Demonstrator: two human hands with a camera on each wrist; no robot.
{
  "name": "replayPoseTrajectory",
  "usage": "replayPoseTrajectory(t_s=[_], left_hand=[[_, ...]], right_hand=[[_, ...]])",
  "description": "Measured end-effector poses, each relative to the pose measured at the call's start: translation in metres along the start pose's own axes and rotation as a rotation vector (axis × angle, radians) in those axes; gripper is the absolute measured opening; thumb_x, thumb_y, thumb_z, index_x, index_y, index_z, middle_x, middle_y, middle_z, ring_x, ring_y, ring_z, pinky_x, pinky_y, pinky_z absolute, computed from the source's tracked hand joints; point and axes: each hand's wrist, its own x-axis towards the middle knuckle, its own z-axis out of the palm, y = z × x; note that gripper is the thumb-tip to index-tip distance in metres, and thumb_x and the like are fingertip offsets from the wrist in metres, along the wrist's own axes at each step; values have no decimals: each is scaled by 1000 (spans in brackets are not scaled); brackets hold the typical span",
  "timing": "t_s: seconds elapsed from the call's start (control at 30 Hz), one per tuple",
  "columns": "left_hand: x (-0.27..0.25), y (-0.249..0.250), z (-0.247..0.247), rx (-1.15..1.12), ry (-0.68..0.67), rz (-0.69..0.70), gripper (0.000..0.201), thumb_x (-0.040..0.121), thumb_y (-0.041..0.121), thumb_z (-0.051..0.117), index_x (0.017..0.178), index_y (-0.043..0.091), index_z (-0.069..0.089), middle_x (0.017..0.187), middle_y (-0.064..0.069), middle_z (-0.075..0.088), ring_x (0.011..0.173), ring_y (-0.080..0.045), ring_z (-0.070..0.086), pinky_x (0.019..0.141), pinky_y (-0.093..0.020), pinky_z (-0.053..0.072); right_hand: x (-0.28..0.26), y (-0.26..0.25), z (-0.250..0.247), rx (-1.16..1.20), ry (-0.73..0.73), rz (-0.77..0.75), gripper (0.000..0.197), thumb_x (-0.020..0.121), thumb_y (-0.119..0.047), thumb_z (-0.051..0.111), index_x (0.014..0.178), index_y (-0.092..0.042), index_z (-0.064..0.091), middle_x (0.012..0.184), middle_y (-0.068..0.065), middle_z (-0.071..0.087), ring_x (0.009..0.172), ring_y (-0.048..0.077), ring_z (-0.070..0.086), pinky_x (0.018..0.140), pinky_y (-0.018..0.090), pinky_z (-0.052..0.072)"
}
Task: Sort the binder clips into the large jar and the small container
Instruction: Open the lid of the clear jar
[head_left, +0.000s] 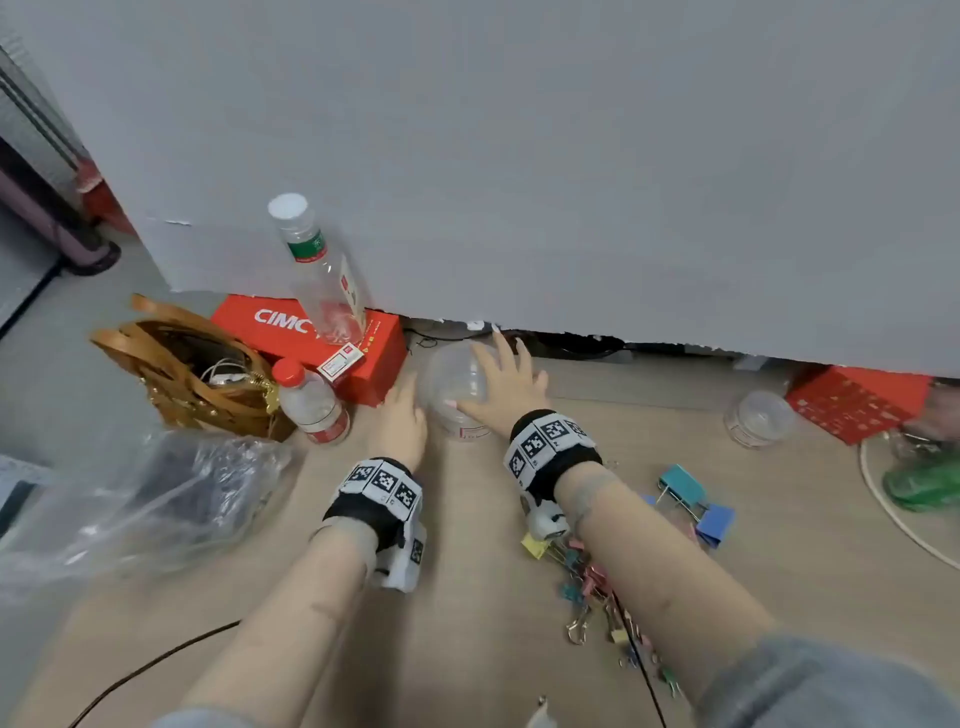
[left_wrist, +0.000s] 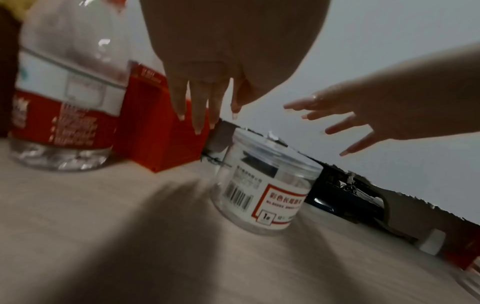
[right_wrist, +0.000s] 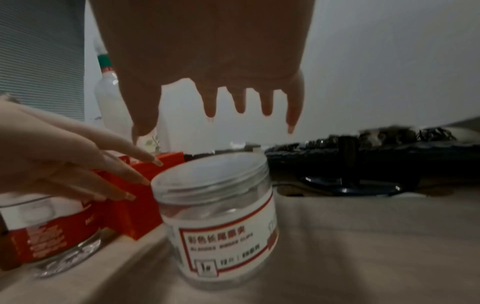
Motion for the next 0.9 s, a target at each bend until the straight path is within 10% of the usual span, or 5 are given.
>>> replayPoseTrajectory(t_s=[0.33,0.53,0.77,0.9], left_hand=[[11,-20,24,-147,-106,-86,49,95,5,32,144,14,31,147,-13,39,134,-28,40,108,-34,32],[18,-28,26,-194,-92,-55,56,90,-2,34,143,17,33,147,-10,40,134,-24,39,109,-28,30],[18,-21,21,-691,-14,-204,59,95,48,36,147,23,21,154,3,24,142,-13,21,114,-28,15],[6,1,10,-1012,-300,-441,52,84,68,37,122,36,51,133,-6,54,118,-24,54,94,-42,44]], right_hand=[[36,-12,44,-18,-148,97,97,72,-72,53,147,-39,2,155,1,-25,138,44,-27,108,70,6],[37,-9,49,-16,-108,105,95,74,-68,55,146,-42,-1,156,1,-23,141,44,-18,109,65,20],[20,5,54,893,-31,170,80,73,-55,64,141,-44,25,155,-5,17,144,19,16,118,45,16],[-4,12,59,1182,-62,179,88,64,-59,61,142,-37,29,153,-9,26,140,6,25,118,37,21]])
